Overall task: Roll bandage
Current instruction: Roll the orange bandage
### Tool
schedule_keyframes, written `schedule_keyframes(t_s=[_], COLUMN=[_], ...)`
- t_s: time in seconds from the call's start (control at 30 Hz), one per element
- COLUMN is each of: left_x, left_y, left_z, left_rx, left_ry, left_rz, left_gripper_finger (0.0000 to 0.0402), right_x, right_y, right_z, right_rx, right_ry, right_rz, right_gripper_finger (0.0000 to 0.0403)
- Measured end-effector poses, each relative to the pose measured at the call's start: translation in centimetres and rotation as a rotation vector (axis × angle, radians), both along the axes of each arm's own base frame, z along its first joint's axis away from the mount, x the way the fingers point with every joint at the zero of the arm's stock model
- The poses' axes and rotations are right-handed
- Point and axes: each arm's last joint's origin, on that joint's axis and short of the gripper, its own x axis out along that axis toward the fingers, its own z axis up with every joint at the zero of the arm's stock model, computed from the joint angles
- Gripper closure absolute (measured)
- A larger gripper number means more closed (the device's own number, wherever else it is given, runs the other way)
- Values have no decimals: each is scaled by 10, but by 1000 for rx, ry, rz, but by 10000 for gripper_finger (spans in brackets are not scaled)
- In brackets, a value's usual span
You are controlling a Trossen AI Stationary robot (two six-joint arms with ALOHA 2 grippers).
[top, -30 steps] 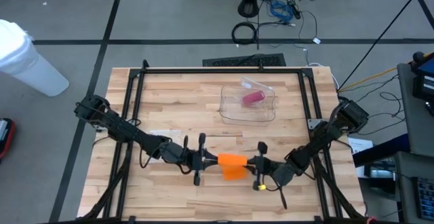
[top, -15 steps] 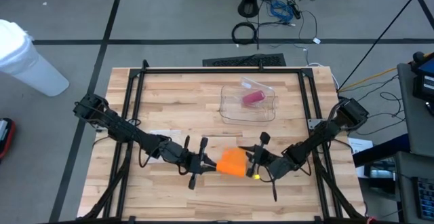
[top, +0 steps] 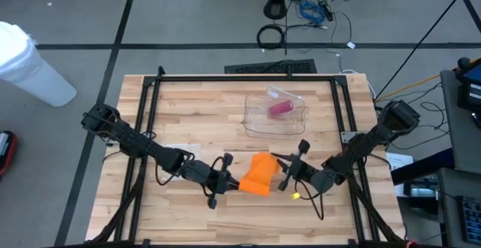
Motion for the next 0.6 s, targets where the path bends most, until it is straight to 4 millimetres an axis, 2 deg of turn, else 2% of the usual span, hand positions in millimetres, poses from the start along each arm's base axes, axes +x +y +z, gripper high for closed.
schedule_keyframes(t_s=[0.3, 0.4, 0.6], left_x=[4, 8, 12], left_y=[9, 13, 21], left_z=[-7, -12, -13], left_rx=[-8, -2, -27], left_ry=[55, 74, 82], left_rz=[-40, -27, 8], left_gripper_finger=[392, 392, 392], right_x=[-1, -2, -6], right_y=[-4, -4, 5], right_z=[21, 30, 39], right_rx=[-66, -91, -143], right_ry=[-35, -64, -103], right_rz=[28, 85, 173], right_gripper_finger=[403, 403, 403])
